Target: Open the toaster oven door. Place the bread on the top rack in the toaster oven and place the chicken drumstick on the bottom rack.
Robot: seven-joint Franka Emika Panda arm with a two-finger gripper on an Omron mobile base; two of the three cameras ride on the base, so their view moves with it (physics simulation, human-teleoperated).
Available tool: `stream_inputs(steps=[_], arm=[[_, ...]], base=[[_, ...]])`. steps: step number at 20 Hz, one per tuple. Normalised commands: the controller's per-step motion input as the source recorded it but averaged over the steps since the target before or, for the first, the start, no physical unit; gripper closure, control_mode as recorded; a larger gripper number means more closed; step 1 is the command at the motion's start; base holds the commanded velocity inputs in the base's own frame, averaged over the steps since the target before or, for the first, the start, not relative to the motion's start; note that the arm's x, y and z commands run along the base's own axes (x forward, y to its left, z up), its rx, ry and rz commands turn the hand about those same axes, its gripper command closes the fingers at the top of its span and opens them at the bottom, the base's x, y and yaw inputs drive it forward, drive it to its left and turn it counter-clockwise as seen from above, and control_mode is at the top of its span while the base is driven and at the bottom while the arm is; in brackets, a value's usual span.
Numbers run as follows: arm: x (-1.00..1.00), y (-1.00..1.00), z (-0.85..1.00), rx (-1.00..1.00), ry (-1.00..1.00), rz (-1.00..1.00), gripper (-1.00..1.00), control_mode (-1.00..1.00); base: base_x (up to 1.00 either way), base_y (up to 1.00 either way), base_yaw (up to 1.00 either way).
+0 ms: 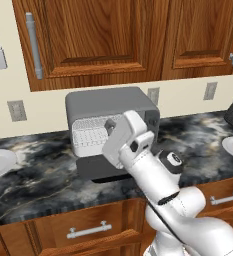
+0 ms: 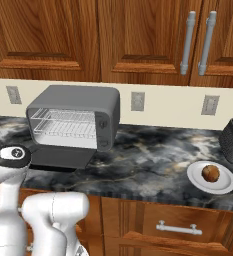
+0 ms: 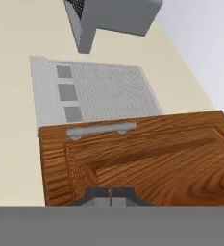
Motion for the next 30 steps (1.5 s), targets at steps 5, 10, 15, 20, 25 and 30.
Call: stream_inputs(steps=[5,10,15,20,25,30], arm=[[-0.07,-0.58,0.57,0.59,0.22,0.26,1.0,-1.0],[-0.24,-0.91,0.42,0.15,0.36,-0.08,1.0,-1.0],[-0.37,-0.88,0.34,0.0,0.52,-0.13,1.0,-1.0],[-0.51,-0.74,0.39,0.06,0.65,-0.04,1.0,-1.0],[-0.48,-0.6,0.04,0.07,0.59,0.0,1.0,-1.0],[-0.53,-0.12,-0.73,-0.08,0.41,-0.1,1.0,-1.0]], base=[[0.0,0.0,0.0],[0.0,0.0,0.0],[0.0,0.0,0.0],[0.0,0.0,0.0],[0.0,0.0,0.0],[0.0,0.0,0.0]])
